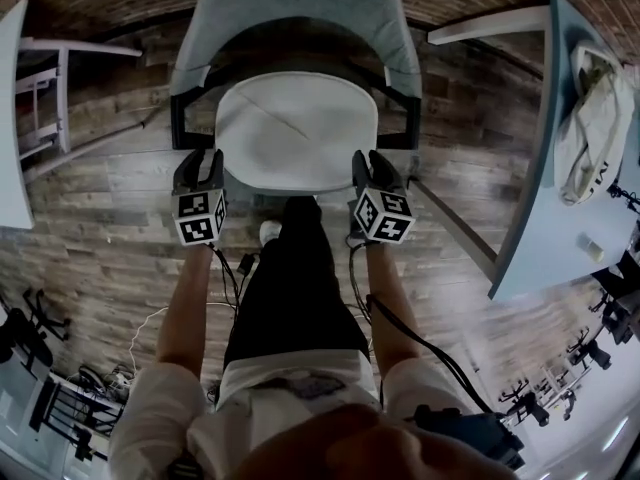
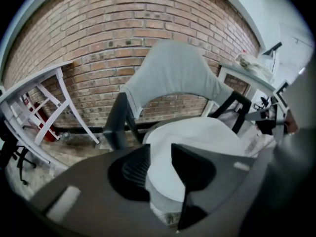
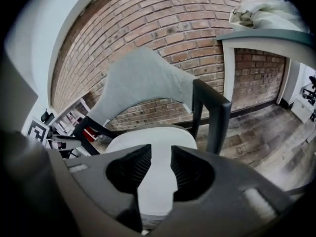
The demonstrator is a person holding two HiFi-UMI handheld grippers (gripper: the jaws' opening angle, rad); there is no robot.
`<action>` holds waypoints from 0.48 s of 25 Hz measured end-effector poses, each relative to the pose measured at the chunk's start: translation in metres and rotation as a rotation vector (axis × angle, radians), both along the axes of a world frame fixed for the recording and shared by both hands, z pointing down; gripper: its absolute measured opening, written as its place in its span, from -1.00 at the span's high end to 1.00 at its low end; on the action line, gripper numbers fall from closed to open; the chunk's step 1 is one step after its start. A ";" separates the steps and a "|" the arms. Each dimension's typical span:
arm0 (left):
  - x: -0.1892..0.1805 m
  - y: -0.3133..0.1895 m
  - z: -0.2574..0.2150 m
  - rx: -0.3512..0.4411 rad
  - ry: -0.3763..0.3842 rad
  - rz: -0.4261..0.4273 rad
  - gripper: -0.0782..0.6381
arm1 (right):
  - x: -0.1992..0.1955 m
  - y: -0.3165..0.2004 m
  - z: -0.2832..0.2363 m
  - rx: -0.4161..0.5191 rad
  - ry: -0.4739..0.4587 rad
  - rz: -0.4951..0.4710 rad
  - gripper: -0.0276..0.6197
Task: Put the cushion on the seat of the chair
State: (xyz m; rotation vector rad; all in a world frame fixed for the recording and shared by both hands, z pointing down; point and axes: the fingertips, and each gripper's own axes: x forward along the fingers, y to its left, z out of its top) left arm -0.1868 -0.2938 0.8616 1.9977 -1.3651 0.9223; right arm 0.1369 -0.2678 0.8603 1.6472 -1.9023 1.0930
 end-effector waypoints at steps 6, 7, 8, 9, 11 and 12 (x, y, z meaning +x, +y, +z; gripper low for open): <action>-0.006 0.031 -0.090 0.089 0.042 0.055 0.43 | -0.027 0.029 -0.094 0.100 -0.040 0.004 0.54; -0.007 0.038 -0.105 0.103 0.049 0.064 0.43 | -0.029 0.034 -0.109 0.117 -0.037 0.006 0.54; -0.008 0.044 -0.119 0.116 0.056 0.072 0.43 | -0.032 0.040 -0.124 0.134 -0.033 0.007 0.54; -0.010 0.051 -0.133 0.128 0.062 0.078 0.43 | -0.034 0.045 -0.138 0.150 -0.031 0.008 0.54; -0.013 0.066 -0.159 0.148 0.073 0.088 0.43 | -0.039 0.057 -0.168 0.184 -0.033 0.008 0.55; -0.014 0.075 -0.172 0.155 0.078 0.094 0.43 | -0.043 0.065 -0.183 0.199 -0.037 0.008 0.55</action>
